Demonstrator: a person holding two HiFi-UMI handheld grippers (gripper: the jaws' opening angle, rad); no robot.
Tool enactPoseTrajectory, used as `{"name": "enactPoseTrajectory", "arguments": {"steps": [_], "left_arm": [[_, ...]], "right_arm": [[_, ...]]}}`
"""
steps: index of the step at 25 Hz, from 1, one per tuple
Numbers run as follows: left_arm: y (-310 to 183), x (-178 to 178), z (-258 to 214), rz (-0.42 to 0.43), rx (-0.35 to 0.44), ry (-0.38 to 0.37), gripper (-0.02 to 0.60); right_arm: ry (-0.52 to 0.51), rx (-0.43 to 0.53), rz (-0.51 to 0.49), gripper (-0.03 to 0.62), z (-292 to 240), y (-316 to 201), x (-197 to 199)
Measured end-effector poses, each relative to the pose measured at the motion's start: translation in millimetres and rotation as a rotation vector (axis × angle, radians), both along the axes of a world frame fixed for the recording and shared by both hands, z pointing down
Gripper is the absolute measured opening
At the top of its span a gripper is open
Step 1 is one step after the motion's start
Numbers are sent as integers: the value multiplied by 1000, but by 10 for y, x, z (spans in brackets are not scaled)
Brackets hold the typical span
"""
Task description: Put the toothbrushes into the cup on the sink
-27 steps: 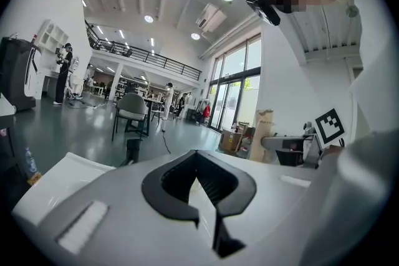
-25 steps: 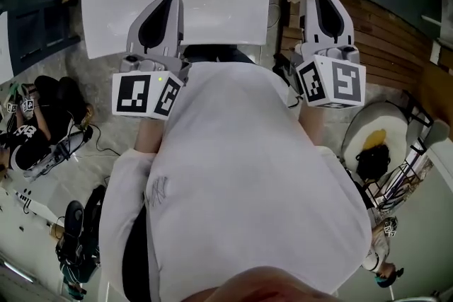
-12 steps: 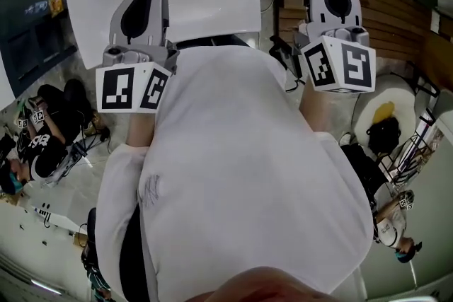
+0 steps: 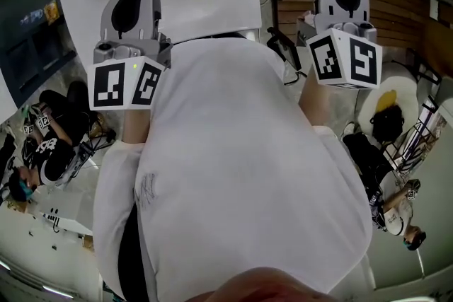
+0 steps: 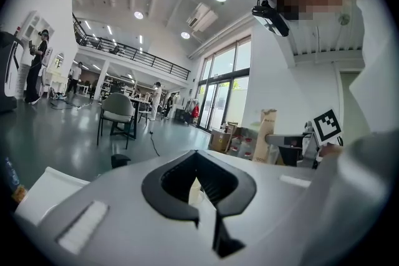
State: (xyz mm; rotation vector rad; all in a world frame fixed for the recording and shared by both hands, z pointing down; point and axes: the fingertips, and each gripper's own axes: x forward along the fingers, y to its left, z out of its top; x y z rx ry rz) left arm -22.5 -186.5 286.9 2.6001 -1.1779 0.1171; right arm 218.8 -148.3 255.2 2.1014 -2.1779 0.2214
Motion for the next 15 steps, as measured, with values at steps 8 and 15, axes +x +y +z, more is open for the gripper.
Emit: {"name": "enactPoseTrajectory", "arguments": {"steps": [8, 15], "left_arm": [[-152, -125, 50, -31, -20, 1, -3], [-221, -169, 102, -61, -40, 2, -3]], "right_arm": [[2, 18, -11, 35, -50, -285, -35], [10, 60, -33, 34, -119, -596, -41]]}}
